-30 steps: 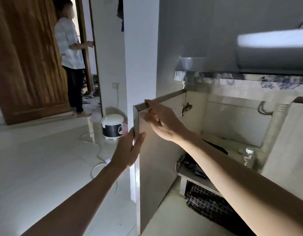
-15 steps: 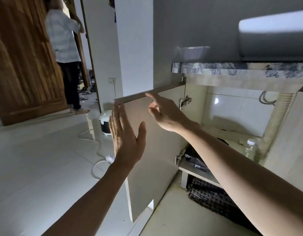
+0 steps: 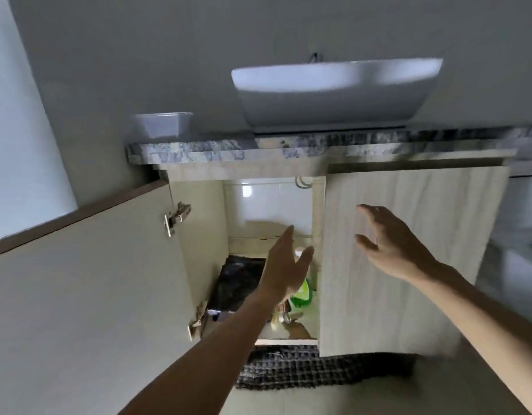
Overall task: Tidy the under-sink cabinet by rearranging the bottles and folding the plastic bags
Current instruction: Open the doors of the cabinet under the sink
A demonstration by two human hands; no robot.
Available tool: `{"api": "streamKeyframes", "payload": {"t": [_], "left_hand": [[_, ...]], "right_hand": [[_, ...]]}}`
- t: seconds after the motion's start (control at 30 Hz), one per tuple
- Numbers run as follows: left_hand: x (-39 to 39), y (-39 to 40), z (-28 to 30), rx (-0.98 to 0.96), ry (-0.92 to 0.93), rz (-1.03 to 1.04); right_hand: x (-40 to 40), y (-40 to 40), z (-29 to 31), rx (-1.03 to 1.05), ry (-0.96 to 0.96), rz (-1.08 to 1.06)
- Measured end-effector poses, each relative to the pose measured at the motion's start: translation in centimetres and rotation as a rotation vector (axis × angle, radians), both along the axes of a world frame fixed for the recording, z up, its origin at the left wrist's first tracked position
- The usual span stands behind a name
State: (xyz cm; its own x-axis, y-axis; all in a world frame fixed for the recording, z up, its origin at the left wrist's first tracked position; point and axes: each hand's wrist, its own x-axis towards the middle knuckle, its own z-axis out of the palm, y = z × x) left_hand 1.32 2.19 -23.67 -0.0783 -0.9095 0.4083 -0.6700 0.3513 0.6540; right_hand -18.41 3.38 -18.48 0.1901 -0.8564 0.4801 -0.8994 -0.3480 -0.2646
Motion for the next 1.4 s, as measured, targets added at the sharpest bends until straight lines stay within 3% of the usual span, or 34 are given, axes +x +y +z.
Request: {"api": "streamKeyframes", "payload": {"t": [0.33,0.67,0.9,1.17,1.4], "left_hand": [[-5.3,-12.5,1.8,0.164,0.220,-0.214],[-5.7,-16.1,-1.6,0.353,0.526,-0.376],[-5.6,-14.8,-2.0,0.377,0.524,-0.377],[-5.8,-11.7,-2.2,0.417,0.387,-0.422],[-7.3,-4.7,-2.0,0.273,0.194,-0.418]], "right_hand": [[-0.6,-8.8,2.2,-0.240,0.167,-0.126],[1.2,-11.9,0.9,-0.319,0.157,-0.287],[1.7,-11.6,2.0,-0.275,0.146,-0.333],[1.9,-7.1,2.5,-0.229,0.039,-0.296],[-0.3,-0.9,2.7,-0.239,0.043,-0.273]]}}
